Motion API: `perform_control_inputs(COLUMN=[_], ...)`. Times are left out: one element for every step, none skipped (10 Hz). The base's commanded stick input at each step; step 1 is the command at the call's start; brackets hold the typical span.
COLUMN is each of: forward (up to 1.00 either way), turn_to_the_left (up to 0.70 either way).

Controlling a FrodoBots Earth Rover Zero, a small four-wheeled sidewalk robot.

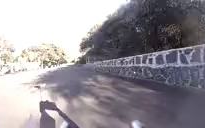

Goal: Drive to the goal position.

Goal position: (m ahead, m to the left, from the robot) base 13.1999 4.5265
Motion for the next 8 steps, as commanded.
perform_control_inputs(forward=[0.70, 0.70, 0.70, 0.70, 0.70, 0.70, 0.70, 0.70], turn_to_the_left=[0.00, 0.00, 0.00, 0.00, 0.00, 0.00, 0.00, 0.00])
